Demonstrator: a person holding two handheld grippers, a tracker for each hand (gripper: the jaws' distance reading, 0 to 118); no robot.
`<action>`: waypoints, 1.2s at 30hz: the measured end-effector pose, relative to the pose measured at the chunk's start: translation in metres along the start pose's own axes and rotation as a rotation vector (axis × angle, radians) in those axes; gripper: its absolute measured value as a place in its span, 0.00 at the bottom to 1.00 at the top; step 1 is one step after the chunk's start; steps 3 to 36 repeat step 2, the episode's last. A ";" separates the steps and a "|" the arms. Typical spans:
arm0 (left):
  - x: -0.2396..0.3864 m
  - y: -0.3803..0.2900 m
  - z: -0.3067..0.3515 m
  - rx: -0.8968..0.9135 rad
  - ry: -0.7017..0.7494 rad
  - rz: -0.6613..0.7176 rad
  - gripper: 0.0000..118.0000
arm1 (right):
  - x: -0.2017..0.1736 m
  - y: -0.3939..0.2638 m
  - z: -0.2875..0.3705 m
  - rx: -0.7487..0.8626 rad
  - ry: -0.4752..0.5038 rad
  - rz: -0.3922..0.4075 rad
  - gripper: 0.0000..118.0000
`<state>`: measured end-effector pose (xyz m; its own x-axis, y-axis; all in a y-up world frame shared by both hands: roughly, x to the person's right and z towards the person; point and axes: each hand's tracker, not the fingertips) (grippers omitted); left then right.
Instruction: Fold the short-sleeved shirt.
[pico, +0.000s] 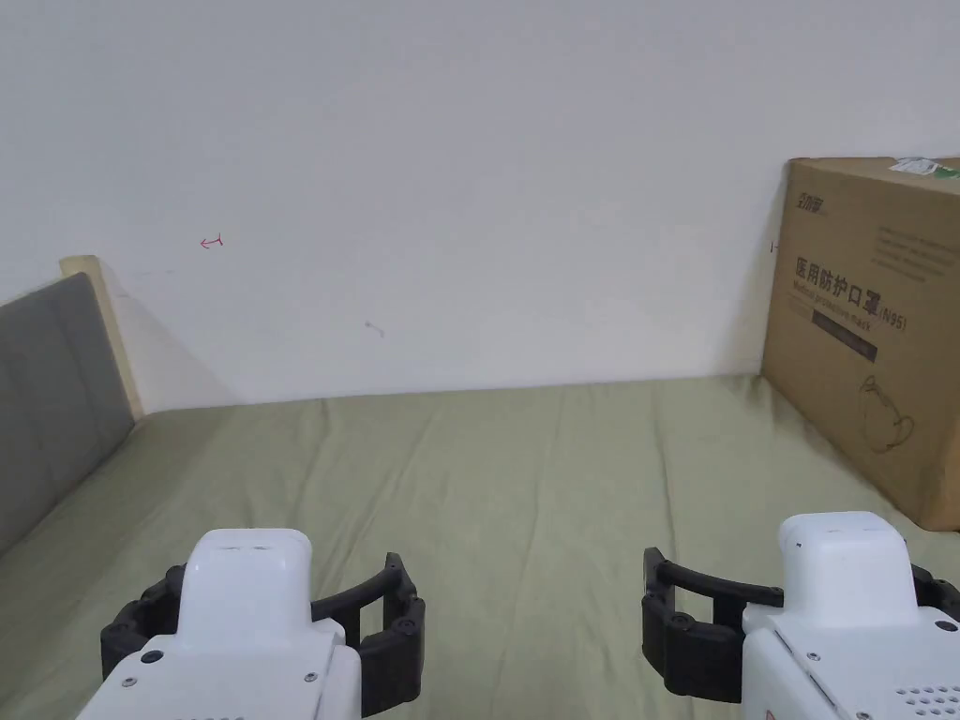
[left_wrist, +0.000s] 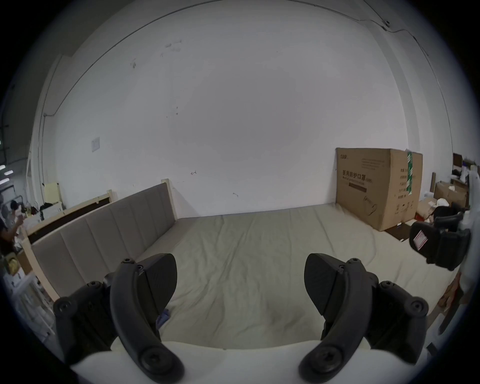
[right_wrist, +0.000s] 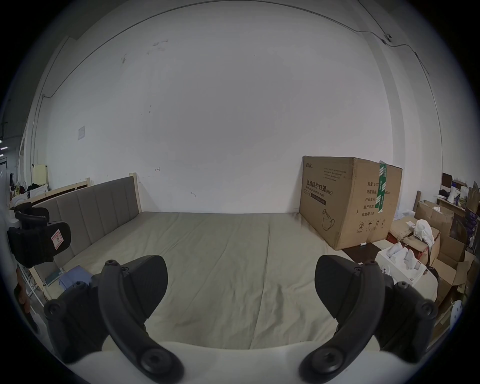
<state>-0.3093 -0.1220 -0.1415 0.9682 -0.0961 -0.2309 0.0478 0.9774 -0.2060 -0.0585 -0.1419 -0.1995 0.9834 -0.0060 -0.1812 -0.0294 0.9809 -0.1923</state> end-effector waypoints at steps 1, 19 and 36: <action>-0.003 -0.001 0.001 0.005 -0.035 0.035 0.88 | 0.000 0.000 0.000 -0.002 -0.002 0.000 0.96; -0.006 -0.001 0.002 0.000 -0.059 0.056 0.88 | 0.000 0.000 0.000 -0.003 -0.004 0.001 0.96; -0.006 -0.001 0.002 0.000 -0.059 0.056 0.88 | 0.000 0.000 0.000 -0.003 -0.004 0.001 0.96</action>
